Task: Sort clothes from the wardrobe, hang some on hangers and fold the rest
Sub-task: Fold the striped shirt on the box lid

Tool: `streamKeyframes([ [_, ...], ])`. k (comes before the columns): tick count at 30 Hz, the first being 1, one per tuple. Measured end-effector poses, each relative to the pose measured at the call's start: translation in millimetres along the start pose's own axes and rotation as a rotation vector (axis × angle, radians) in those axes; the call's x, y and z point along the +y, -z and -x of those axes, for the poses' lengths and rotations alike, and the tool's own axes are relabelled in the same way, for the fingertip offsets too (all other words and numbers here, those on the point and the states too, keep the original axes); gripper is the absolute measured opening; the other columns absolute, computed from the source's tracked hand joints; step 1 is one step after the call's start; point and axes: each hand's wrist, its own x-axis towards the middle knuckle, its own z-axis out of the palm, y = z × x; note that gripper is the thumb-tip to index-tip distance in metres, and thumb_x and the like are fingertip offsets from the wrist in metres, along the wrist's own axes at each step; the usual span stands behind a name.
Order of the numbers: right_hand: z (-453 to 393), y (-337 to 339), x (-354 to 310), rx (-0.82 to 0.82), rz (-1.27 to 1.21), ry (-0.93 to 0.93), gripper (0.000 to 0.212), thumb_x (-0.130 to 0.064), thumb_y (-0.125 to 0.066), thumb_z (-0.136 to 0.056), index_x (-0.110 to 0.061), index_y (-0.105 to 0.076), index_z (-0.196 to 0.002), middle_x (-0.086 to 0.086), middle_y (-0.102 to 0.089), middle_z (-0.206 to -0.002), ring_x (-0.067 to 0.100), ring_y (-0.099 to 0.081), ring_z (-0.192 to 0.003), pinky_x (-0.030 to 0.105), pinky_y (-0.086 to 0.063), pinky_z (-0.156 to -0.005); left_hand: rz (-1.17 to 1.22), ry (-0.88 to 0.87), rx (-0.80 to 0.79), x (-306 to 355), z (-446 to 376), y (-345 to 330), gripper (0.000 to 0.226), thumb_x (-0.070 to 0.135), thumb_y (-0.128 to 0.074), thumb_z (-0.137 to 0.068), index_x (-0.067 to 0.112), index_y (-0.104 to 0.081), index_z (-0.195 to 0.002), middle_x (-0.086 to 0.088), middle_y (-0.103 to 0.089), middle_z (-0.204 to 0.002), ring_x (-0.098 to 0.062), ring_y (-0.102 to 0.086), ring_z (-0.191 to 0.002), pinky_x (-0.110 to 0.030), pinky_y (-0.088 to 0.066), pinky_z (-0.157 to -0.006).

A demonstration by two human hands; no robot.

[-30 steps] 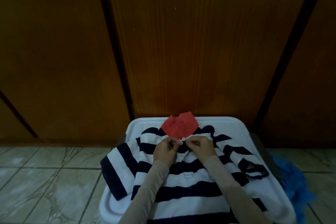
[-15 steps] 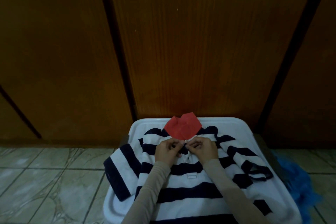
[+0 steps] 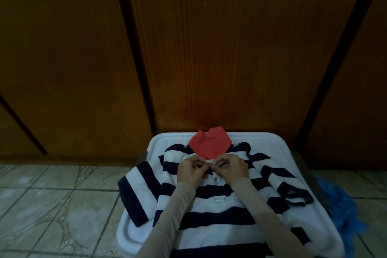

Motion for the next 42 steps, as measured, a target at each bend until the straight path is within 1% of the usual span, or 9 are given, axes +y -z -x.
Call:
streamKeyframes([
  [7,3.2,3.2,-5.9,-0.007,0.128,-0.003,0.032,-0.030,-0.072,-0.078,-0.037,-0.050,-0.057,-0.013,-0.061,-0.071,0.007,-0.064,-0.081,0.025,-0.049,-0.078,0.120,0.069,-0.006,1.6,0.1,-0.4,0.027,-0.009,-0.065,-0.079,0.008,-0.053,-0.060,-0.001,-0.058,-0.048,-0.005,-0.051,-0.033,-0.016,-0.044,-0.042],
  [11,3.7,0.6,-4.6,0.010,0.086,0.009,0.022,-0.032,-0.074,-0.077,-0.031,-0.057,-0.063,-0.012,-0.061,-0.069,0.005,-0.059,-0.072,0.028,-0.050,-0.079,0.185,0.101,0.003,3.1,-0.4,1.1,0.030,-0.012,-0.066,-0.076,0.009,-0.055,-0.056,0.002,-0.058,-0.045,-0.007,-0.049,-0.031,-0.017,-0.043,-0.039],
  [15,3.6,-1.9,-2.5,0.023,-0.015,0.016,0.015,-0.027,-0.076,-0.075,-0.013,-0.070,-0.075,-0.006,-0.063,-0.070,0.009,-0.059,-0.068,0.033,-0.053,-0.076,0.231,0.100,-0.007,6.3,0.4,4.1,0.029,-0.014,-0.065,-0.076,0.006,-0.056,-0.057,0.001,-0.059,-0.045,-0.007,-0.048,-0.029,-0.015,-0.041,-0.037],
  [20,2.5,-5.7,1.1,0.049,-0.099,0.012,0.012,-0.020,-0.079,-0.072,-0.014,-0.069,-0.071,0.000,-0.067,-0.071,0.013,-0.061,-0.066,0.037,-0.055,-0.074,0.254,0.130,-0.020,10.6,2.0,5.2,0.029,-0.018,-0.063,-0.075,0.005,-0.057,-0.058,0.003,-0.058,-0.041,-0.006,-0.045,-0.027,-0.014,-0.039,-0.034],
  [25,2.9,-3.6,1.9,0.027,-0.113,-0.015,0.030,-0.017,-0.079,-0.073,-0.031,-0.057,-0.059,-0.003,-0.064,-0.069,0.012,-0.060,-0.067,0.028,-0.054,-0.072,0.266,0.142,-0.015,10.3,0.6,5.1,0.028,-0.020,-0.065,-0.073,0.005,-0.056,-0.063,0.005,-0.057,-0.042,-0.004,-0.046,-0.030,-0.015,-0.040,-0.036],
  [27,2.3,-3.0,2.8,0.040,-0.111,-0.019,0.032,-0.019,-0.077,-0.074,-0.034,-0.055,-0.058,-0.005,-0.063,-0.069,0.011,-0.060,-0.067,0.030,-0.054,-0.073,0.276,0.119,-0.006,9.9,-0.7,5.8,0.031,-0.022,-0.064,-0.070,0.006,-0.053,-0.063,0.006,-0.054,-0.040,-0.002,-0.048,-0.035,-0.015,-0.043,-0.039],
  [33,0.7,1.9,0.4,-0.027,-0.160,-0.104,0.029,-0.020,-0.072,-0.079,-0.035,-0.056,-0.059,-0.007,-0.063,-0.071,0.014,-0.062,-0.081,0.033,-0.049,-0.088,0.307,0.081,0.002,11.4,0.7,4.1,0.032,-0.025,-0.065,-0.067,0.004,-0.053,-0.070,0.005,-0.055,-0.043,0.001,-0.055,-0.043,-0.012,-0.049,-0.053],
  [38,-0.9,7.2,-1.3,-0.103,-0.140,-0.161,0.025,-0.029,-0.067,-0.084,-0.037,-0.055,-0.063,-0.002,-0.069,-0.088,0.012,-0.061,-0.097,0.023,-0.039,-0.093,0.297,0.110,0.051,7.7,1.2,1.0,0.030,-0.019,-0.069,-0.068,0.007,-0.054,-0.071,0.001,-0.056,-0.046,-0.009,-0.053,-0.044,-0.021,-0.048,-0.045],
  [42,-1.7,4.9,3.0,-0.104,-0.221,-0.165,0.024,-0.018,-0.067,-0.084,-0.029,-0.060,-0.064,-0.007,-0.065,-0.078,0.014,-0.063,-0.092,0.024,-0.042,-0.096,0.196,0.097,0.174,9.0,2.9,-2.2,0.028,-0.006,-0.077,-0.067,0.013,-0.056,-0.070,0.003,-0.060,-0.053,-0.007,-0.055,-0.049,-0.018,-0.049,-0.054],
])
